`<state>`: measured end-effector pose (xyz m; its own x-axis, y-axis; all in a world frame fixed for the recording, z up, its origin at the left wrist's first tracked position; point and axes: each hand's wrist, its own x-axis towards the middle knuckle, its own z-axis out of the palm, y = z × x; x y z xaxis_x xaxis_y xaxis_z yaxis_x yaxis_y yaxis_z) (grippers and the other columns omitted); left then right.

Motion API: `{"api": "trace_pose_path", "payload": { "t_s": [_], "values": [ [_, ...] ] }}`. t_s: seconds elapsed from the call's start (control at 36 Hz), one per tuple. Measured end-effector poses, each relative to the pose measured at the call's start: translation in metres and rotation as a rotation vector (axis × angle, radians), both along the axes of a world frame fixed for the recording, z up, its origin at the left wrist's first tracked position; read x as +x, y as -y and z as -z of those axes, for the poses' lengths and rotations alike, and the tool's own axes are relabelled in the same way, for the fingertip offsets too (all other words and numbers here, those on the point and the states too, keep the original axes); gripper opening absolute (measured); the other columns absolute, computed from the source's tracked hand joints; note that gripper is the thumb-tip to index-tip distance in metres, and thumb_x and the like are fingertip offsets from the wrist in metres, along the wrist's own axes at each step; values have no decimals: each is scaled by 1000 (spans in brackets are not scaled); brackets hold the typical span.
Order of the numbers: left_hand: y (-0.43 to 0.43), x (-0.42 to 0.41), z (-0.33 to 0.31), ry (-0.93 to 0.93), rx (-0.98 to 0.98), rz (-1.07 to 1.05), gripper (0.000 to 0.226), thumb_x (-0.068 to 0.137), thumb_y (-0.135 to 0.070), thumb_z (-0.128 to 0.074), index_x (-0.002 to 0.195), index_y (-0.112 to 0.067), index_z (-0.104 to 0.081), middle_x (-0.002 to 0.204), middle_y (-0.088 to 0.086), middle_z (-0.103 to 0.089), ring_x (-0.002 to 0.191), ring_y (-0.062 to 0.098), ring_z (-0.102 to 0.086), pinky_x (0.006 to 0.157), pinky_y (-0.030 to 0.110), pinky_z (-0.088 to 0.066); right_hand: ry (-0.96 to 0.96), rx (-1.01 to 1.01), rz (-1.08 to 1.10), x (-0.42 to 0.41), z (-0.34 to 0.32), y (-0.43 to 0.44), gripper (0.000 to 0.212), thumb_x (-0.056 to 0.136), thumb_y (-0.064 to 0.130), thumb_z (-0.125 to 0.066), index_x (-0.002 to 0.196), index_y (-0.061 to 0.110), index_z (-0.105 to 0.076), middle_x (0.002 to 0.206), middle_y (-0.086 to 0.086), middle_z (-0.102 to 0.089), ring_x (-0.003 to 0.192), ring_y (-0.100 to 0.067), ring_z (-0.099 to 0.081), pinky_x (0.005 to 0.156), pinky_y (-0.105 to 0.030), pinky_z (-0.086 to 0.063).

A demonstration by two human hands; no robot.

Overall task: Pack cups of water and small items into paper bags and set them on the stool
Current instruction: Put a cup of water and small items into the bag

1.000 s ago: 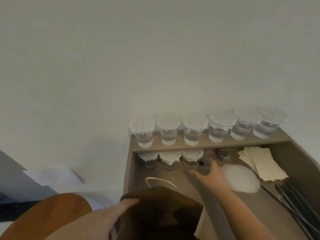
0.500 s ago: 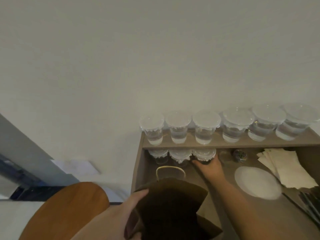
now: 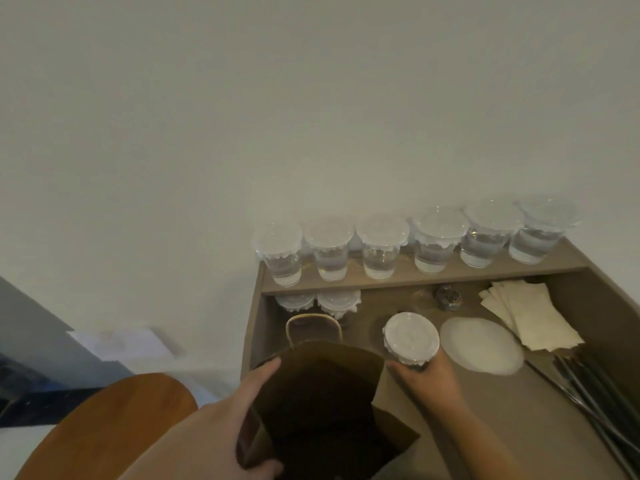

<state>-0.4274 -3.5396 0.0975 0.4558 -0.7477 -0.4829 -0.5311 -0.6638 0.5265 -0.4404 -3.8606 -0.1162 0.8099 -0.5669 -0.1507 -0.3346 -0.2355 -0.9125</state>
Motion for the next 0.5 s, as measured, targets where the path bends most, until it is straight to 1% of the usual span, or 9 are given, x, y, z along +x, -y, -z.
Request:
{"api": "trace_pose_path", "payload": {
  "t_s": [0.03,0.08,0.14,0.19,0.25,0.31,0.36,0.44,0.5],
  "values": [
    [-11,19,-12,48,23,-263,107,80,-70,-73,148,-68,11,98,-11,-63,78,-6,-64,72,6,-44,-22,9,10,-6,-1,-1,89,70,45,-96,144,41,-49,129,27,-59,124,-4,-55,104,-29,-44],
    [-6,24,-27,83,191,-239,108,80,-69,-74,148,-66,10,95,-10,-62,79,-2,-65,71,7,-46,-56,28,45,-17,-5,-4,91,65,48,-98,141,46,-49,127,30,-59,122,-3,-56,107,-34,-46],
    [-2,27,-17,136,143,-226,110,81,-66,-76,151,-62,9,86,-10,-63,77,-4,-66,70,9,-47,-83,22,35,-28,-7,-4,93,62,43,-100,140,45,-50,127,30,-59,118,5,-56,109,-34,-46],
    [-4,30,-14,90,116,-260,112,80,-63,-78,152,-62,8,84,-7,-67,78,-1,-68,70,10,-49,-134,18,-14,-40,-11,-1,99,61,38,-102,144,42,-47,133,28,-58,122,6,-54,109,-31,-45],
    [-11,35,-6,76,102,-278,113,80,-62,-79,151,-64,8,85,-6,-73,80,-6,-70,70,11,-51,-244,-34,-46,-51,-15,7,102,69,34,-98,151,37,-39,143,21,-52,132,-5,-52,111,-32,-43],
    [-11,31,-5,83,84,-250,113,80,-62,-79,151,-65,10,87,-9,-72,81,-12,-68,72,10,-50,-381,-110,-64,-61,-23,22,90,83,29,-83,158,31,-34,150,6,-54,133,-18,-56,107,-34,-47],
    [-12,32,-2,74,86,-257,113,81,-62,-78,150,-66,12,93,-13,-71,85,-15,-66,75,8,-50,-474,-154,-9,-67,-34,39,69,94,20,-66,157,23,-38,147,-6,-59,122,-24,-62,103,-39,-52],
    [-13,32,2,53,62,-241,113,83,-60,-78,150,-65,12,98,-16,-70,88,-11,-68,77,9,-51,-372,-284,131,-66,-64,48,48,100,18,-58,147,22,-51,127,-1,-64,99,-17,-63,88,-40,-57],
    [-10,31,0,50,70,-238,112,83,-61,-77,149,-67,13,97,-18,-65,88,2,-70,78,11,-52,-282,-369,100,-54,-90,40,44,100,31,-61,143,26,-54,129,2,-61,106,-16,-63,91,-41,-56]
  ]
}}
